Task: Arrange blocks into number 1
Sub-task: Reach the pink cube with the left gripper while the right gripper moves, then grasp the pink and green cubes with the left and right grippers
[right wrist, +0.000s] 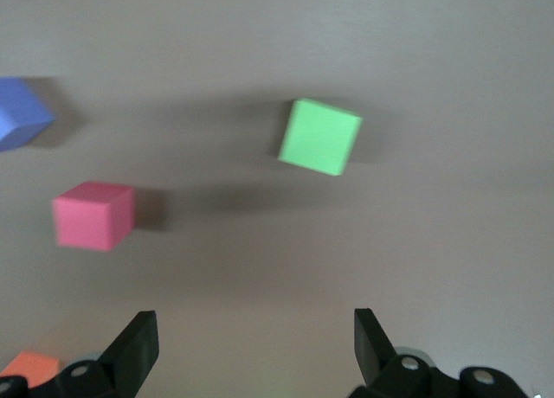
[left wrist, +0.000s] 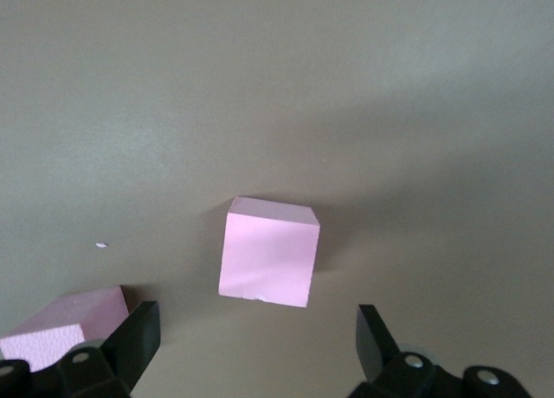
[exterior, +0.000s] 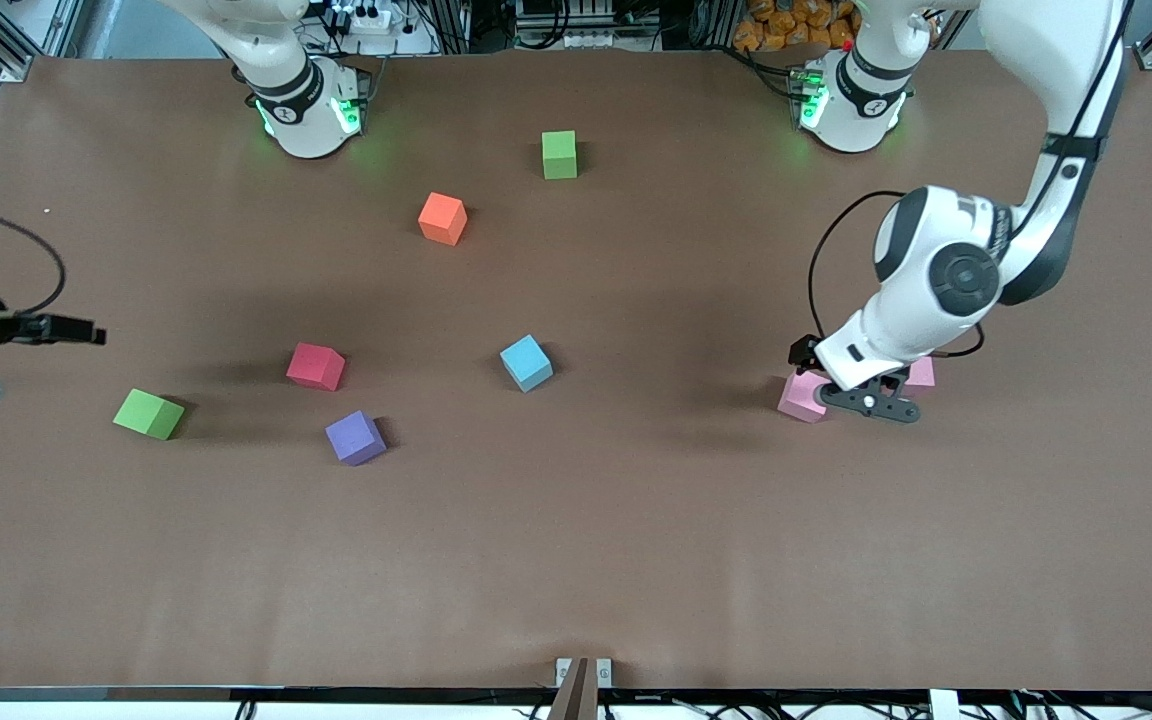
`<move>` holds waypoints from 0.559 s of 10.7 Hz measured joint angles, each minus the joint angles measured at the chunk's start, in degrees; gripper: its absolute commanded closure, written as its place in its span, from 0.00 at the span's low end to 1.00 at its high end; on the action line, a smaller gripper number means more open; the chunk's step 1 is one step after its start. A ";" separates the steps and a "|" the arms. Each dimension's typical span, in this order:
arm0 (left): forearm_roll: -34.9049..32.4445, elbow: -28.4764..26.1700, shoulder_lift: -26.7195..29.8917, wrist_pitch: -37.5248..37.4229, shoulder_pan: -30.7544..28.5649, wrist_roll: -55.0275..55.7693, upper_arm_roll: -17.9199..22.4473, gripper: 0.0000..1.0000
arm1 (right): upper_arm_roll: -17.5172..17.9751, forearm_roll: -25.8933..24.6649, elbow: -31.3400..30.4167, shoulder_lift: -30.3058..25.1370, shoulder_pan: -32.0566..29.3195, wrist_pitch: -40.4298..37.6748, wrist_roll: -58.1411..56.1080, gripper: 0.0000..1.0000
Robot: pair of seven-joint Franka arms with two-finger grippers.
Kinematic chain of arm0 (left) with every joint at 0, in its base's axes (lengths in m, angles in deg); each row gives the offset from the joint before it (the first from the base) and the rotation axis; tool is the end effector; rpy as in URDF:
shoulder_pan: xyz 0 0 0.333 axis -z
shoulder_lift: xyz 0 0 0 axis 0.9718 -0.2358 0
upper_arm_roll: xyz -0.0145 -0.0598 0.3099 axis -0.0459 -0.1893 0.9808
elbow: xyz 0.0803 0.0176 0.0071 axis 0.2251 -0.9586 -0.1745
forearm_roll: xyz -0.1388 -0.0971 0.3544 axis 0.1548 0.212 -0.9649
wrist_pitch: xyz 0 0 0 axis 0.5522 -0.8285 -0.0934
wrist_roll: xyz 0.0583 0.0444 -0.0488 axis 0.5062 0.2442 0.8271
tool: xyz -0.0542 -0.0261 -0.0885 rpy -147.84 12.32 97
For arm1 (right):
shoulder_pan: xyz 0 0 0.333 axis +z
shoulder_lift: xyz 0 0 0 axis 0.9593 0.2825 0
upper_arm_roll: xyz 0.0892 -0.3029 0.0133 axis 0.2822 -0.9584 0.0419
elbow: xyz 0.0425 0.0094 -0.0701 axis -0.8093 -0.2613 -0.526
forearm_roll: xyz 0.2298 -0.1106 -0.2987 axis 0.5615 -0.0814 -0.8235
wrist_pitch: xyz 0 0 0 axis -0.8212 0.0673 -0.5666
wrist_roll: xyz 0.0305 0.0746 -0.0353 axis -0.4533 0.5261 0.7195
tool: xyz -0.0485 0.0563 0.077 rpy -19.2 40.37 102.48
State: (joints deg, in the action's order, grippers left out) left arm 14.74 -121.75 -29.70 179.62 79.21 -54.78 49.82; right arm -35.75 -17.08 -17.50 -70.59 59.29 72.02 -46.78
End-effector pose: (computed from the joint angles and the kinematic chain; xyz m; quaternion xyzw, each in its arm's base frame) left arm 0.5739 -0.1643 0.2952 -0.9892 0.1456 0.0134 0.0038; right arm 0.5882 -0.1873 0.4136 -0.9917 0.0480 0.1126 0.0385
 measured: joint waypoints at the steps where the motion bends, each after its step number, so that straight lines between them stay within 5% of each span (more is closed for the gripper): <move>1: -1.95 -0.05 -1.06 0.91 0.31 0.00 -0.01 0.00 | -0.11 0.02 0.01 1.80 -2.28 2.15 1.36 0.00; 6: -2.79 -0.36 -6.22 7.42 1.13 0.00 -0.03 0.00 | 0.67 0.13 0.06 7.72 -3.77 10.60 11.93 0.00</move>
State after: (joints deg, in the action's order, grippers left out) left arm 11.95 -122.11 -35.92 187.04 80.35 -54.78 49.78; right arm -35.08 -16.95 -17.44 -62.87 55.52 82.61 -34.86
